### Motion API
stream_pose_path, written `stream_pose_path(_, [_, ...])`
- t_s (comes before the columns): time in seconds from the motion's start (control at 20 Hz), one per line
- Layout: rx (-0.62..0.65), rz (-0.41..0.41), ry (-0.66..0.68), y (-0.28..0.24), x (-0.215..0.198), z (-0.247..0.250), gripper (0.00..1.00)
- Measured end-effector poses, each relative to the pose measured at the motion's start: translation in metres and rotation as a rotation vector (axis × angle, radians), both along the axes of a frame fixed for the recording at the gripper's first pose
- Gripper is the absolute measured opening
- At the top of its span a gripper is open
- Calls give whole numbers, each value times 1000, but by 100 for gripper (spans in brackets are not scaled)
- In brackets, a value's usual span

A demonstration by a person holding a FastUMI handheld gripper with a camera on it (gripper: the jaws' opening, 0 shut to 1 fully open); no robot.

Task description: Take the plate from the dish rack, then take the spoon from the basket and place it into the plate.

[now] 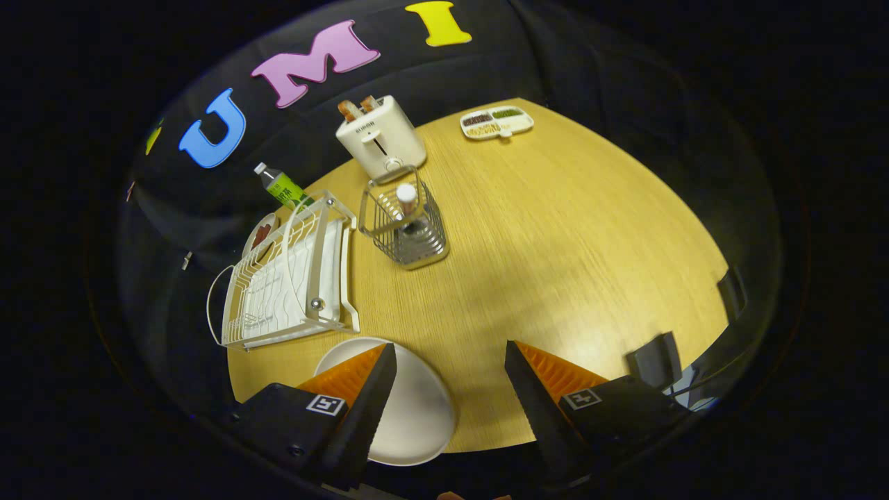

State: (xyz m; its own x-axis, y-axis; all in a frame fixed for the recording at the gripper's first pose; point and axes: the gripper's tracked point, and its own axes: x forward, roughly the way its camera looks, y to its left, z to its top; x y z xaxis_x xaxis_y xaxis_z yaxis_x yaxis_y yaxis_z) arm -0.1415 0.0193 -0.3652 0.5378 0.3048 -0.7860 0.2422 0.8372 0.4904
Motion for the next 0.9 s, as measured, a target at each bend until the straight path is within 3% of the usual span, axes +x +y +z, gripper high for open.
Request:
stream_pose_path(0.3, [-240, 77, -325, -43, 66, 102, 97])
stream_pose_path(0.45, [-280, 125, -392, -46, 99, 117, 97])
stream_pose_path(0.75, [-291, 262, -332, -30, 132, 52, 94])
stream_pose_path(0.9, [-260, 330, -269, -10, 129, 13, 86])
